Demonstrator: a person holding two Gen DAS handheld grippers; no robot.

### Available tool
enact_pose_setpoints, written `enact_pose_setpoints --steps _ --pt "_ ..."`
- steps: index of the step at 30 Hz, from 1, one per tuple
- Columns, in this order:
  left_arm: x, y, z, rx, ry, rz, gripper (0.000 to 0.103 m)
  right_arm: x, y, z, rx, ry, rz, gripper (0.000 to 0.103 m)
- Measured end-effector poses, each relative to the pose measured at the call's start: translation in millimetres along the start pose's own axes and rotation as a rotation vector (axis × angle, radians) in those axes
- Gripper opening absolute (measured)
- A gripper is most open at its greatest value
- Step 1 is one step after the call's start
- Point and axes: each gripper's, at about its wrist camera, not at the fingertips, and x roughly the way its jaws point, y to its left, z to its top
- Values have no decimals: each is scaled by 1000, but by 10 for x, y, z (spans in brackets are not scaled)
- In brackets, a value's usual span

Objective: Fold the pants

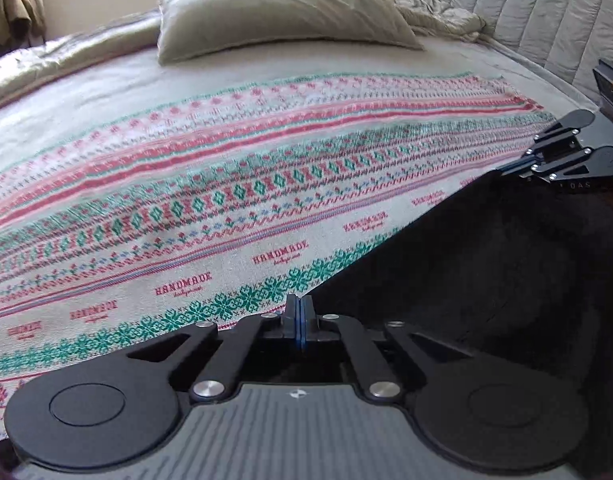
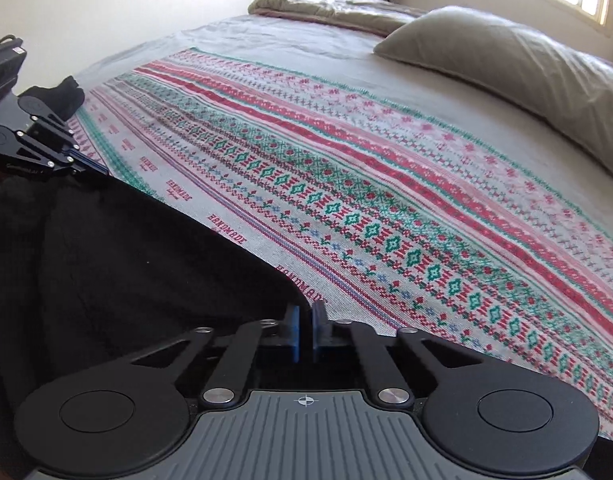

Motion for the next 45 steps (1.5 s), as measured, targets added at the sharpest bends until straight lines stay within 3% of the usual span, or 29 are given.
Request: enact_pose_setpoints --steps 10,17,21,26,32,38,41,43,45 --pt "-1001 -437 -141 4 -187 83 8 -1045 490 -48 -35 -144 -74 2" --pt "-1578 -872 -739 8 -241 88 8 -1667 1088 -433 -90 -194 -114 1" --pt "-1766 -1112 -1141 26 -230 87 8 -1867 1453 -731 -124 -191 -152 1" --pt "-1760 -1203 -1500 -6 -179 42 8 -1925 1714 -1135 -70 -177 -147 1" --pt "-1688 -1257 -1815 -35 -127 -3 8 -1715 1944 -1562 -63 -106 -128 2" --pt "-1526 -1223 -2170 -125 -98 -42 9 -1468 2115 -1851 -92 -16 -132 2" --pt "-1575 -1204 -2273 -176 -93 -64 9 -1506 2184 -1898 -109 -13 -144 5" --pt "-1672 -1176 -2306 -186 -122 -68 17 -1524 2190 -1923 -89 -26 -141 11" --pt "-1754 -1075 -2360 -244 -158 -56 41 -1555 2215 -1956 -86 -63 -131 13"
